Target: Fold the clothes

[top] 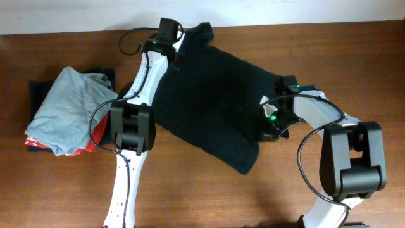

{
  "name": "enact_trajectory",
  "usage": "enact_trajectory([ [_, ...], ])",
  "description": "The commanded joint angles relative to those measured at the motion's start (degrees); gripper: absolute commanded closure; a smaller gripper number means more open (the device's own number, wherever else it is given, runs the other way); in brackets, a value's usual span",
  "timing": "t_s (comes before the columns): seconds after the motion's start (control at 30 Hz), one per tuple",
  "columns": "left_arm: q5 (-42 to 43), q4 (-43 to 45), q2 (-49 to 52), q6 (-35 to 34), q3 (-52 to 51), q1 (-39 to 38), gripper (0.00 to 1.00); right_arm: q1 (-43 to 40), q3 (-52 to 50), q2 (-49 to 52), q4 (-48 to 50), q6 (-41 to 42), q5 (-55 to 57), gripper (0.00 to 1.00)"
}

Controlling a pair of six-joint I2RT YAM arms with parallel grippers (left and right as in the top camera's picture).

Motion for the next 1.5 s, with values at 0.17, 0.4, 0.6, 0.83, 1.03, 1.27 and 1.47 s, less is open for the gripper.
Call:
enact_trajectory([
  [0.17,-0.8,-1.6,1.6,-0.9,-0.3,0.2,1.00,-1.9,-0.7,0.0,-1.5,9.0,19.8,0.96],
  [0.4,-0.8,-1.6,1.6,-0.9,-0.3,0.2,1.00,-6.7,-0.7,0.0,0.5,9.0,21.5,0.96],
  [0.6,-0.8,-2.7,1.5,-0.9,0.8,0.2,0.76,-9.6,-0.7,0.0,0.4,8.9,23.8,0.95],
  [0.83,-0.8,-9.0,-1.0,-0.9,9.6,0.2,0.38,-9.2,-0.4,-0.1,-0.8,7.5,23.2,0.72],
  [1.03,-0.8,-18.8,-6.7,-0.2,18.2,0.2,0.39,-9.8,1.7,-5.9,-3.4,6.4,18.2,0.72],
  [1.27,-0.8,-27.2,-13.9,-0.2,19.6,0.2,0.53,-6.8,1.7,-15.3,-6.7,5.7,11.9,0.83],
  [1.47,-0.8,-32.5,-21.0,-0.3,19.6,0.2,0.53,-1.0,-1.6,-14.1,-4.0,5.8,11.9,0.96],
])
